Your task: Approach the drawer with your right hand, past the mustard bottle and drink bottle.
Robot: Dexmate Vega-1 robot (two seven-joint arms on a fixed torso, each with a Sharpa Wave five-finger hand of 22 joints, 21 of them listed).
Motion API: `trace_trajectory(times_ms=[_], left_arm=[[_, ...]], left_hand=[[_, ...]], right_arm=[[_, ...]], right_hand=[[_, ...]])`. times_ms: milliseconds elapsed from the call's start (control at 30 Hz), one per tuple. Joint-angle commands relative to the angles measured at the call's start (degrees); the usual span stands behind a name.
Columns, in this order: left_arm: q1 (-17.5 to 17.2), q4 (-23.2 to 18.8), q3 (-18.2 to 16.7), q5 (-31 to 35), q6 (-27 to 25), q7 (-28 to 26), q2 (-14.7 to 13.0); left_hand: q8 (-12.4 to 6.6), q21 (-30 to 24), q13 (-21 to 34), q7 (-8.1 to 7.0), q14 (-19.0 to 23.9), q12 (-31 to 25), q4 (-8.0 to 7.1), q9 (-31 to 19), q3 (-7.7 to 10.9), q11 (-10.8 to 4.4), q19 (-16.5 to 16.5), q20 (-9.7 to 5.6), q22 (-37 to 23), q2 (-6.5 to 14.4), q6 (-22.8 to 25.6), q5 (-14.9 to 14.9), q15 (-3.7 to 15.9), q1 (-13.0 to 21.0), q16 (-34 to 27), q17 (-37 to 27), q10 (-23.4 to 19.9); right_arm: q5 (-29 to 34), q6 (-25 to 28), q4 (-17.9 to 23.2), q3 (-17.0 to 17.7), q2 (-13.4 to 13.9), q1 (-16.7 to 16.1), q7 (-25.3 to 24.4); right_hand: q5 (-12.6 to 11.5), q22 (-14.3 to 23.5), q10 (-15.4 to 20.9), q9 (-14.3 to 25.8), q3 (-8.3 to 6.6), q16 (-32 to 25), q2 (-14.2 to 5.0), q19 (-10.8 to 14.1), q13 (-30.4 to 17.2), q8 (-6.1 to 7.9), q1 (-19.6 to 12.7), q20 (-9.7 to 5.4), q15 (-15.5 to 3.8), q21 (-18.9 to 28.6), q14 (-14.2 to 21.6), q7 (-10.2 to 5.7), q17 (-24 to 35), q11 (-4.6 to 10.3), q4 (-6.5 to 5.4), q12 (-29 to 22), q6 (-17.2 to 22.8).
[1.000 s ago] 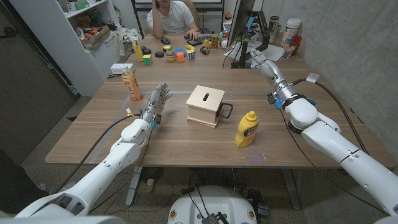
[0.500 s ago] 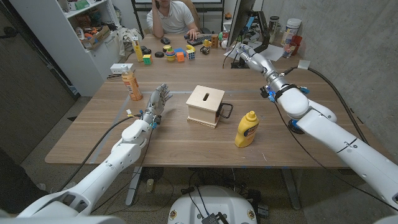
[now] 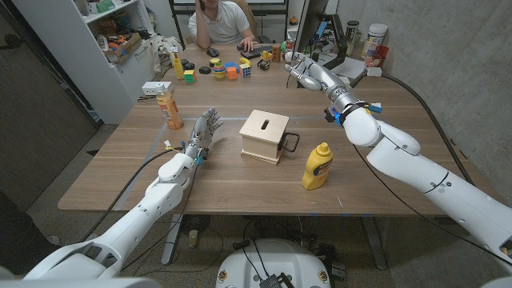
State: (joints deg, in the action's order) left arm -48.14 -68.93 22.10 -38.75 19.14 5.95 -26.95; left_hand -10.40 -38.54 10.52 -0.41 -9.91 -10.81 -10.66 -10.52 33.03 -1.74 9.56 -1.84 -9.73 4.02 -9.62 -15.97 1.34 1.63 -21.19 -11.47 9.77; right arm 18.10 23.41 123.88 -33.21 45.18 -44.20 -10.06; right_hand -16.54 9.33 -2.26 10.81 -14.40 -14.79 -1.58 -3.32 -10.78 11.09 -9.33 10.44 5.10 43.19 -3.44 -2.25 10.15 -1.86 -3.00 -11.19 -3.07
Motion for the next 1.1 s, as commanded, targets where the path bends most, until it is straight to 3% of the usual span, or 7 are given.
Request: trace_trajectory(times_ms=[33,167,467,833,1000,1100], left_arm=[[0.46,0.68,0.33,0.12,0.14,0.49,0.46],[0.30,0.47,0.33,0.09,0.12,0.50,0.42],[-0.14,0.53,0.23,-0.12,0.19,0.63,0.32],[-0.09,1.28,0.09,-0.43,0.45,1.14,0.44],[0.09,1.83,0.05,-0.57,0.45,1.30,0.58],[0.29,2.33,0.05,-0.69,0.49,1.55,0.75]], left_hand=[[-0.32,0.19,0.08,0.04,-8.51,-0.16,0.05,-0.22,0.47,0.03,4.19,-3.50,-0.25,6.94,-4.39,0.03,-0.09,-0.05,-0.39,0.04,6.65],[-0.33,0.26,0.08,0.04,-8.49,-0.17,0.05,-0.22,0.48,0.09,4.11,-3.42,-0.26,6.93,-4.35,0.04,-0.09,-0.07,-0.42,0.04,6.62],[-0.31,0.45,0.08,0.00,-8.48,-0.17,0.04,-0.22,0.51,0.04,4.03,-3.38,-0.26,6.91,-4.37,0.06,-0.13,-0.09,-0.46,0.06,6.57],[-0.33,0.70,0.08,0.05,-8.49,-0.16,0.03,-0.22,0.54,0.03,3.89,-3.36,-0.27,6.90,-4.28,0.09,-0.22,-0.13,-0.50,0.08,6.53],[-0.32,0.86,0.08,0.03,-8.47,-0.17,0.02,-0.22,0.55,0.01,3.89,-3.29,-0.27,6.89,-4.27,0.11,-0.19,-0.16,-0.53,0.09,6.48],[-0.31,0.93,0.08,-0.01,-8.45,-0.16,0.03,-0.23,0.57,-0.05,3.86,-3.32,-0.27,6.89,-4.29,0.12,-0.17,-0.16,-0.53,0.10,6.47]], right_arm=[[13.69,6.27,2.81,-7.02,-0.86,2.48,3.99],[22.78,7.86,1.75,-12.02,-1.97,4.01,6.46],[36.15,8.33,-1.20,-17.19,-5.65,5.29,13.04],[48.56,4.31,-5.07,-20.68,-9.85,5.65,20.33],[51.03,1.60,-6.10,-20.71,-11.21,5.89,23.77],[51.59,0.12,-6.62,-20.49,-11.91,5.94,25.58]], right_hand=[[0.09,0.10,0.23,0.06,-0.21,-0.11,-0.31,1.27,-0.22,0.03,-1.10,0.39,0.01,-0.27,1.04,-0.28,-0.04,-0.08,0.47,-0.09,-0.32],[0.00,0.09,0.70,0.06,-0.33,-0.10,-0.47,2.95,-0.21,0.12,-1.91,0.61,-0.12,-0.46,1.81,-0.45,-0.06,0.13,0.95,-0.19,-0.09],[0.15,0.07,2.79,0.10,0.65,0.19,0.35,3.89,-0.24,0.99,-1.61,1.69,-0.70,-1.98,2.61,-1.95,0.07,1.16,0.97,-0.70,2.97],[0.09,0.16,3.00,0.08,1.13,0.20,0.95,4.54,-0.24,0.85,-1.75,1.66,-1.18,-2.65,3.41,-2.32,0.04,1.83,1.21,-0.56,3.28],[-0.15,0.28,4.88,0.08,1.58,0.11,1.38,6.09,-0.21,1.55,-2.28,1.64,-2.01,-3.45,5.23,-2.88,-0.05,2.75,1.65,-0.93,6.26],[-0.23,0.33,6.23,0.10,1.88,0.03,1.55,7.24,-0.23,1.54,-2.22,1.56,-2.35,-3.64,6.20,-2.83,-0.05,2.44,1.64,-1.26,6.90]])
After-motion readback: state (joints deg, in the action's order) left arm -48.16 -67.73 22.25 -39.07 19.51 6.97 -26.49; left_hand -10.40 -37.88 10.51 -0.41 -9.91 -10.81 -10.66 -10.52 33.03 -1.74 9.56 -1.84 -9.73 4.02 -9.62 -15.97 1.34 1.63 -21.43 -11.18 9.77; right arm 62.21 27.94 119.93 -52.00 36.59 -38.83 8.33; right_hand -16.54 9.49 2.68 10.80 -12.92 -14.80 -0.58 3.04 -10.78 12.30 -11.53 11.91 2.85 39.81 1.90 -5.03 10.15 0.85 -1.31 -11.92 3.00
